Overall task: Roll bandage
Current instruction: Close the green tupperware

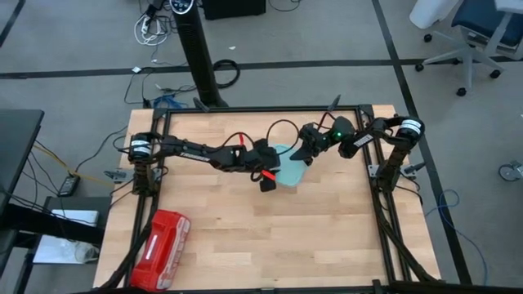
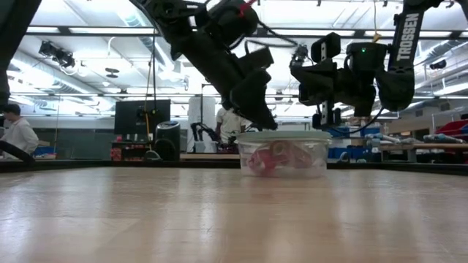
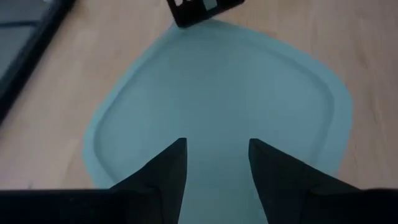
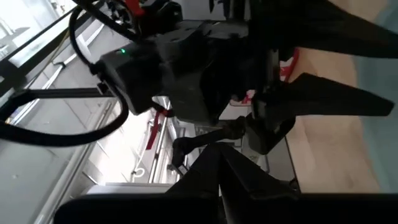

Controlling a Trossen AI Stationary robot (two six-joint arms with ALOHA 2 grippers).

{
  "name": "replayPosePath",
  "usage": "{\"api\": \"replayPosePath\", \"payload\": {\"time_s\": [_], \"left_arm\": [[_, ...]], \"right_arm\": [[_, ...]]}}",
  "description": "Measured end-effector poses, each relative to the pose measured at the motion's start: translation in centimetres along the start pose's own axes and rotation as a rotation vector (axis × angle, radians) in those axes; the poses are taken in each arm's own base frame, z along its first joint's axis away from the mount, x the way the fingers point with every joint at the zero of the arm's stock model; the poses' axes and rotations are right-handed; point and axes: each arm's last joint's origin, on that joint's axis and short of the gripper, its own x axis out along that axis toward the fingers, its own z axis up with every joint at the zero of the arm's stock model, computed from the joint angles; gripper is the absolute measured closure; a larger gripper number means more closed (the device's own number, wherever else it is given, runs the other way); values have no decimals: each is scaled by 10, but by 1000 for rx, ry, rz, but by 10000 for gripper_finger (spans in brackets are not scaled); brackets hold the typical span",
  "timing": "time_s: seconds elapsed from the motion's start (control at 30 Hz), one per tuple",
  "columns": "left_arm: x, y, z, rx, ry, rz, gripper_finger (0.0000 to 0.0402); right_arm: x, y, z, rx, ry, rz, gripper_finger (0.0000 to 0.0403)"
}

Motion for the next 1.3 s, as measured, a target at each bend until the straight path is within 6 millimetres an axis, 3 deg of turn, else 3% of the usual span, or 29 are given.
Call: {"api": "replayPosePath", "payload": {"time_s": [0.27, 0.67, 0.9, 1.07, 1.3], "left_arm": [[11, -1, -13, -12, 56, -10, 225], [13, -2, -12, -16, 38, -38, 225], [15, -1, -12, -22, 3, -128, 225], [16, 2, -13, -23, 1, -172, 225], [16, 1, -14, 59, 3, -230, 225]], "right_arm": [[1, -1, 0, 14, 2, -2, 395], [2, -2, -1, 54, 12, -7, 395], [-1, -3, -4, 40, 182, -50, 395], [-7, -5, 2, 87, 153, -68, 395], [5, -6, 8, 69, 255, -101, 395]]}}
